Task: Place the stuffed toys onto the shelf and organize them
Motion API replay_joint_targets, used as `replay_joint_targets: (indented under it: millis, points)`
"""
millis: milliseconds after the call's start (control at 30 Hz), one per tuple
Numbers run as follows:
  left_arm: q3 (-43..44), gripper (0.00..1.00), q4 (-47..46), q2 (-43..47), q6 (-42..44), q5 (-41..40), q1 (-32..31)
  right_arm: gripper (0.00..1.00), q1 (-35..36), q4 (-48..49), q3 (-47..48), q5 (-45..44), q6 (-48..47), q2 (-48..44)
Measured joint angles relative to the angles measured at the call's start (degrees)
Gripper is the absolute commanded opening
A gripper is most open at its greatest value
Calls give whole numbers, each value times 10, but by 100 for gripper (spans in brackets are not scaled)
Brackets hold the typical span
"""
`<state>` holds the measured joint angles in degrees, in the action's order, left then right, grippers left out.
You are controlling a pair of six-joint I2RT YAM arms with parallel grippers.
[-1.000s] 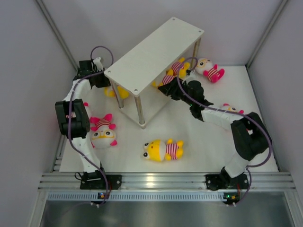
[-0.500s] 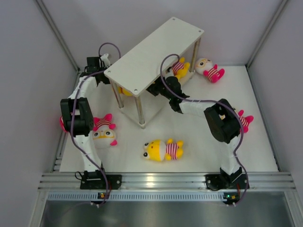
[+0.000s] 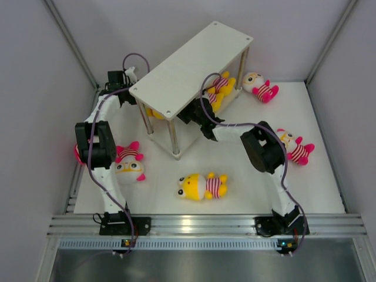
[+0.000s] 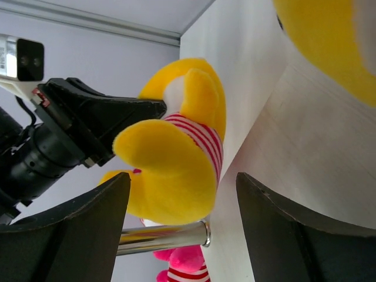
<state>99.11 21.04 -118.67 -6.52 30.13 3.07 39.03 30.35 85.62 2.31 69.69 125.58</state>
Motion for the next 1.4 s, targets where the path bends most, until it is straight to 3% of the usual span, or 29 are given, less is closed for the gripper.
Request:
replay_joint_targets:
  millis: [300, 400, 433, 500, 533, 567, 633, 667, 800, 1033, 1400]
  points:
    - [0, 0, 0, 0, -4, 18, 0, 72, 3, 2, 30, -1, 15, 40]
    - [0, 0, 0, 0, -3, 18, 0, 47, 3, 4, 42, 4, 21, 52]
    - [0, 0, 0, 0, -2, 18, 0, 32, 3, 4, 46, 6, 24, 56]
    - [0, 1, 0, 0, -2, 18, 0, 17, 3, 5, 54, 10, 26, 63]
    - [0, 2, -1, 0, -1, 18, 0, 4, 3, 5, 55, 12, 27, 63]
    - [0, 8, 0, 0, 0, 18, 0, 0, 3, 6, 55, 14, 28, 63]
    - [0, 18, 0, 0, 6, 19, 0, 0, 3, 11, 52, 14, 24, 63]
    - [0, 33, 0, 0, 8, 19, 0, 0, 3, 14, 49, 14, 23, 63]
    - [-3, 61, 0, 0, 8, 20, 3, 0, 2, 30, 8, 15, 5, 45]
    - [-19, 72, 11, 10, 10, -3, 17, 0, -3, 43, -82, 24, -39, -33]
    - [-72, 72, 44, 68, 56, -96, 23, 0, -29, 49, -232, 30, -87, -161]
